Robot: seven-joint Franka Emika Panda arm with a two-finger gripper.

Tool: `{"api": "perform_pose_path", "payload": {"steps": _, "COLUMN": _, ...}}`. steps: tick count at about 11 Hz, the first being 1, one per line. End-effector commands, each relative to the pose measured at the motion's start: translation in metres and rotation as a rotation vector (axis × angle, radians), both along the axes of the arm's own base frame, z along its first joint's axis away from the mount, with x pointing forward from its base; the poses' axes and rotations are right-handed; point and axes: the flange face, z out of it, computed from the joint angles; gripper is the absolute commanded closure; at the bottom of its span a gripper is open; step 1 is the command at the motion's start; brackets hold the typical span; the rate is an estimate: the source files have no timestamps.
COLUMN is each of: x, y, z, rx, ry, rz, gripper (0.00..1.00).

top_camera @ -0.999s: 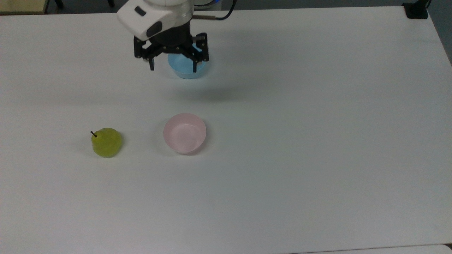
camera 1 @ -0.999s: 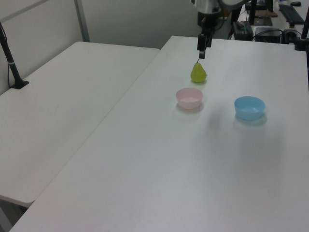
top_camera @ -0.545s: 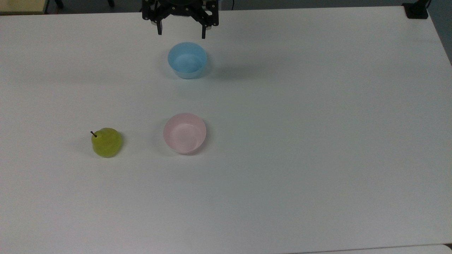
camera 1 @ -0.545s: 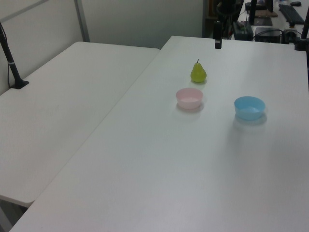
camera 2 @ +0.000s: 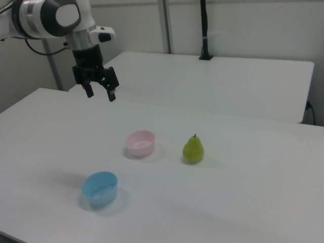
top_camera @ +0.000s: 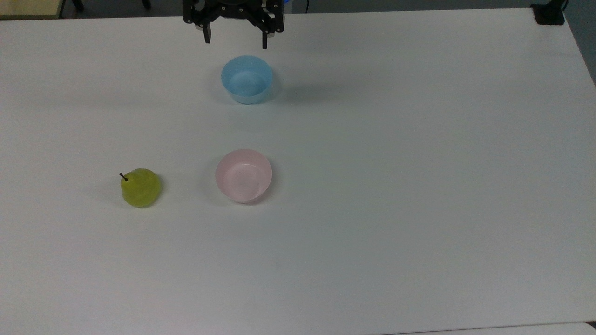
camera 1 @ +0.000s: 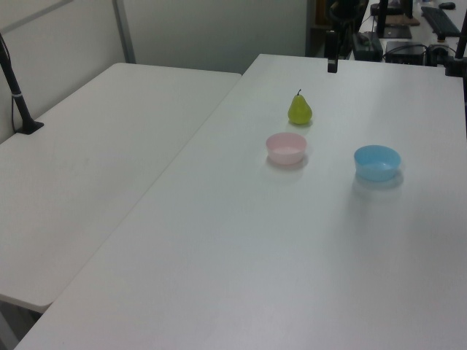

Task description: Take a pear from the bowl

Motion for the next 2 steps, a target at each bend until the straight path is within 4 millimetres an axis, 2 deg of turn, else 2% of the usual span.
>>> {"api": "perform_pose_path", "payload": {"steps": 1, "x": -0.0115, "y": -0.0032, "z": 0.0053, "rx": 0.032, "ry": 0.013, "rz": -0.026, "gripper": 0.00}}
{"api": "perform_pose_path", "payload": {"steps": 2, "x": -0.0115, "y": -0.0023, "z": 0.0053, "rx": 0.032, "ry": 0.013, "rz": -0.021, "gripper": 0.00}}
